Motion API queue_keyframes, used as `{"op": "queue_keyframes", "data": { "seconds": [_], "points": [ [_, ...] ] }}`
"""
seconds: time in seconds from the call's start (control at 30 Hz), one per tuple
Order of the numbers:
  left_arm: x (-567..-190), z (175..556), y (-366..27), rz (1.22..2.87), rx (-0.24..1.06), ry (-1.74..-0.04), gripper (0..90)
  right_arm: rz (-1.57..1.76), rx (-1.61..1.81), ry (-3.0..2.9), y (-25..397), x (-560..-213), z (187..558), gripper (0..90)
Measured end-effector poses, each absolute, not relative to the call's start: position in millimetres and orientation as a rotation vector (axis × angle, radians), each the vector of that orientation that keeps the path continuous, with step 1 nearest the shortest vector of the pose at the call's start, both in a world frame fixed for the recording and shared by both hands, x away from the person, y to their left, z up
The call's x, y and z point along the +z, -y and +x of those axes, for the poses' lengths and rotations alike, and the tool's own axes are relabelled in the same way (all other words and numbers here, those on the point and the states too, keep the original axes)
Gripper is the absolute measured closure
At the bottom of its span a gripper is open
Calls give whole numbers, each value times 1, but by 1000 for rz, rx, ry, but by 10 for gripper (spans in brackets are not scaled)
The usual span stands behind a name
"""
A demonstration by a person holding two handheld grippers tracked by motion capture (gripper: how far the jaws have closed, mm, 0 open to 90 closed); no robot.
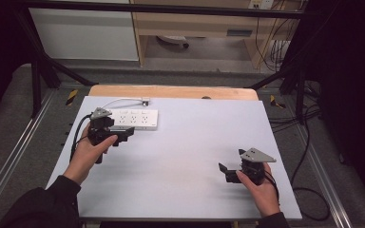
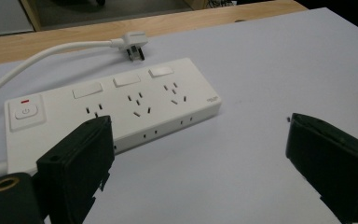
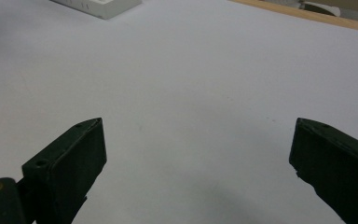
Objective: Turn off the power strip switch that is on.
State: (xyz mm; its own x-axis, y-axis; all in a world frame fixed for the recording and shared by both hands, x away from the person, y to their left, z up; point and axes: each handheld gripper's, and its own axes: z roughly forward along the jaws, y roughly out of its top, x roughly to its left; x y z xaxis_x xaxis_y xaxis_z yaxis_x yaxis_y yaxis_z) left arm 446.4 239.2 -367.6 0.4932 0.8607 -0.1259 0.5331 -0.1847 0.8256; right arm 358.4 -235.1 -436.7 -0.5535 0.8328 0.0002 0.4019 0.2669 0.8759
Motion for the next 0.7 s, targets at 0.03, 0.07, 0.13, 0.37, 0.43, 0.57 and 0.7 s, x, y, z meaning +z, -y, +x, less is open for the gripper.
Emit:
{"op": "queue_keyframes", "data": {
  "seconds": [0.03,0.07,0.13,0.37,0.43,0.57,0.7],
  "points": [
    [-367,448,-240,1855,464,-1161,81,1113,1229,-2074,235,-437,359,42],
    [-366,450,-240,1858,457,-1160,81,1113,1229,-2074,235,-437,359,42],
    [-364,455,-240,1864,458,-1159,80,1108,1227,-2078,234,-437,359,41],
    [-364,469,-237,1856,465,-1167,81,1118,1214,-2081,234,-438,360,41],
    [-365,472,-237,1866,476,-1182,80,1115,1218,-2081,234,-438,360,41],
    [-366,477,-241,1870,485,-1206,80,1099,1219,-2088,233,-437,359,41],
    [-366,484,-246,1855,501,-1229,81,1099,1214,-2096,233,-437,359,42]
  ]
}}
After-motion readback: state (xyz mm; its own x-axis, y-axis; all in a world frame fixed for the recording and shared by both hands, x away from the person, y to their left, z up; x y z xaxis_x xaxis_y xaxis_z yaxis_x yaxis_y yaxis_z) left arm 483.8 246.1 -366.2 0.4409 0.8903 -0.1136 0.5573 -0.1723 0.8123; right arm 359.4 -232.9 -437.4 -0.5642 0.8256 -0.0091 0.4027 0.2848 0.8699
